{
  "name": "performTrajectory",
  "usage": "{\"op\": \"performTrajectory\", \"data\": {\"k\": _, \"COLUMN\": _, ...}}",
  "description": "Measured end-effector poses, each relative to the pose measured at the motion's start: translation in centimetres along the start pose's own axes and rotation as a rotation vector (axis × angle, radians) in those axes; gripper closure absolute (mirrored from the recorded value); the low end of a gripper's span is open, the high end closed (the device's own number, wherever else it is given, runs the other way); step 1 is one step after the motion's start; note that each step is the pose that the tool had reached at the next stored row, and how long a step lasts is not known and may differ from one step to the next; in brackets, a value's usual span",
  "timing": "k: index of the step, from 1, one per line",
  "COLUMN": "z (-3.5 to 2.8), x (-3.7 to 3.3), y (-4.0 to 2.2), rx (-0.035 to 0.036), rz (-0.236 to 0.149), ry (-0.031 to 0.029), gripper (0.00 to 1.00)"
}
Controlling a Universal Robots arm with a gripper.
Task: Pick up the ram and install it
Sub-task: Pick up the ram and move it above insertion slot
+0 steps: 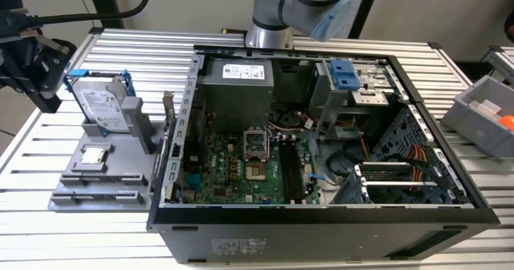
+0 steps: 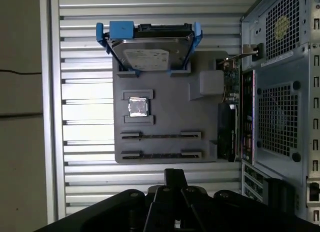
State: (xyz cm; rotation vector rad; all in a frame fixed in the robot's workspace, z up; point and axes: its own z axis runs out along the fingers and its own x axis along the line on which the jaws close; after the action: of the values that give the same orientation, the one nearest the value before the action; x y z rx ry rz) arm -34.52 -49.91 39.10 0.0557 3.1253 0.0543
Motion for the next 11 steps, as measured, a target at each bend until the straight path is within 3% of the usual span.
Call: {"op": "performTrajectory", "data": {"k": 11, "z": 0.0, "x": 0.0, "y": -0.02, "rx": 0.0, "rz": 0.0, "ry": 0.0, "gripper": 1.0}}
